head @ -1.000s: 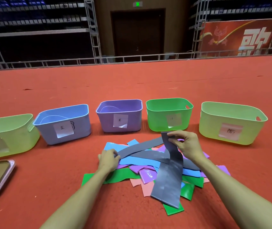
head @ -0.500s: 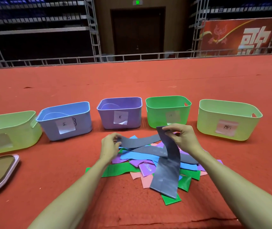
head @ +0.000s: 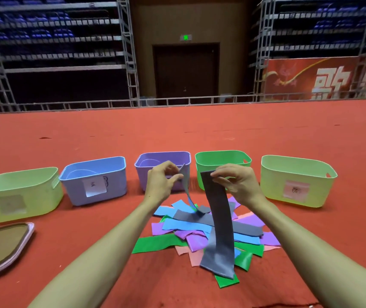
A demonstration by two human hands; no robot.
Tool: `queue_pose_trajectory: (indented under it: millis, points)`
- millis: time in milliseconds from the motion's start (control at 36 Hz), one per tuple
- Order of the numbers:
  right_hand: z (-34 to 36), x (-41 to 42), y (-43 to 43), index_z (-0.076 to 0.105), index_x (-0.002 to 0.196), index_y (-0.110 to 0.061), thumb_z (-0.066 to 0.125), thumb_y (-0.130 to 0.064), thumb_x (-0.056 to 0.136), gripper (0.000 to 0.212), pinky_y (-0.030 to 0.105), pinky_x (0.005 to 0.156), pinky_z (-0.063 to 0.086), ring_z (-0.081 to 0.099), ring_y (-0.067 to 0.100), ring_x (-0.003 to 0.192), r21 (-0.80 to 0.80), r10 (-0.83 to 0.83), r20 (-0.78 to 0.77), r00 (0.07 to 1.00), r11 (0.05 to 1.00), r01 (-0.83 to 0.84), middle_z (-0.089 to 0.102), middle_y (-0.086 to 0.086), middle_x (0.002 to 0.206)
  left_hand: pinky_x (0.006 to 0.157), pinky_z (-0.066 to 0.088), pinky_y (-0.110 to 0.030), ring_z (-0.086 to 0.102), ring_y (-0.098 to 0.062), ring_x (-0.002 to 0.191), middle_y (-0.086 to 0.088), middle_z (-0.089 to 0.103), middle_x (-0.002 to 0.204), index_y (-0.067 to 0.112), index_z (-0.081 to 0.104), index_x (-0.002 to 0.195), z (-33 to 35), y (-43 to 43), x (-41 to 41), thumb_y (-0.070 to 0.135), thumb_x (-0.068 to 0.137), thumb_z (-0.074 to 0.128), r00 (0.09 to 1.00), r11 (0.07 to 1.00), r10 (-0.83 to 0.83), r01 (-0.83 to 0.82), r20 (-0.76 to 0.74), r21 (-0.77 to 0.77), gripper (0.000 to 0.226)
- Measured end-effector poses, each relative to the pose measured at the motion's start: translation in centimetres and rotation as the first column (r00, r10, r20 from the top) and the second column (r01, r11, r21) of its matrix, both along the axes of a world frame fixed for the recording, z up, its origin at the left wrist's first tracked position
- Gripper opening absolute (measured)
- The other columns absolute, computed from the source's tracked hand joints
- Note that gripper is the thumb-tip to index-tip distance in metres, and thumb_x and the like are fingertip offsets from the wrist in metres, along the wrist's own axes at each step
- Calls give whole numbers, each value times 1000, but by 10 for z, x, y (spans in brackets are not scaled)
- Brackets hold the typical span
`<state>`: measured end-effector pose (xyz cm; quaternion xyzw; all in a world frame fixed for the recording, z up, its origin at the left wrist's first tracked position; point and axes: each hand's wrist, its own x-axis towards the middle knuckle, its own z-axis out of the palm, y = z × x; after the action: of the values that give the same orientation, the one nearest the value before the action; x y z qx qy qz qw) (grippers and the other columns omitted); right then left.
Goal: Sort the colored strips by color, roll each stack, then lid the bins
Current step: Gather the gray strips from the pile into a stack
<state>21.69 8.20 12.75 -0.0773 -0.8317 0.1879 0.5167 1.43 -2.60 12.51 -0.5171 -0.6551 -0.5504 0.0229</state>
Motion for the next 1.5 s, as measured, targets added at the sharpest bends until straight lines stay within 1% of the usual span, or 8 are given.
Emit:
queue_pose_trajectory:
  millis: [139,306,806,944,1194,1361,1444,1500]
  points:
    - [11,-4,-5,75,79,-3,70,-8,76,8,21,66,52,65,3,71,-22,77,-13,997,997,-77,70,-3,79,70,51,-22,63,-2,67,4,69,71,21,65,72,17,2,8,-3,76,71,995,995,-96,96,8,-2,25]
    - [25,-7,-7,76,81,-9,71,-9,76,7,28,65,54,68,12,71,-37,104,-24,994,994,-105,71,-5,79,84,54,-24,66,-4,78,-3,71,85,11,69,87,37,-1,25,-13,82,59,969,973,-231,231,84,12,26]
    - [37,-5,-10,75,80,-7,71,-7,74,7,17,69,52,65,-1,73,61,44,-15,999,997,-43,70,-5,80,76,50,-13,66,3,79,-10,68,92,-7,66,99,56,-10,42,-22,86,42,915,924,-374,381,155,-21,31]
    - [37,-3,-9,75,80,-7,72,-6,74,6,23,69,54,68,9,73,63,47,-20,999,997,-46,74,1,81,78,51,-14,66,2,80,-11,69,93,-6,67,100,57,-10,46,-18,88,43,901,914,-396,406,177,-21,30]
    - [35,-1,-12,76,82,-11,72,-9,74,9,19,71,52,65,0,76,41,34,-47,998,999,-33,71,-7,83,85,53,-22,68,-8,85,-7,73,92,9,70,91,53,-10,55,-7,80,67,930,935,-354,351,99,43,20]
    - [33,1,-5,76,85,-21,76,1,73,25,16,73,52,58,7,91,-126,56,-119,991,989,-71,55,4,98,83,53,-20,66,-5,82,-10,71,87,-3,69,92,61,-7,59,-13,81,61,922,929,-367,358,126,89,17]
    - [37,3,-10,78,82,-27,72,11,72,39,15,82,50,64,1,95,-208,137,-113,984,965,-159,66,-5,103,82,52,-18,66,-4,82,-6,70,86,0,69,91,64,-7,59,-13,82,60,915,922,-384,375,124,93,18]
    - [39,3,-13,74,91,-16,71,15,71,37,13,80,50,66,-2,89,-226,164,-106,981,956,-185,72,-17,93,83,51,-18,66,-3,82,-2,70,85,5,69,90,65,-7,58,-12,83,61,912,919,-391,381,122,97,20]
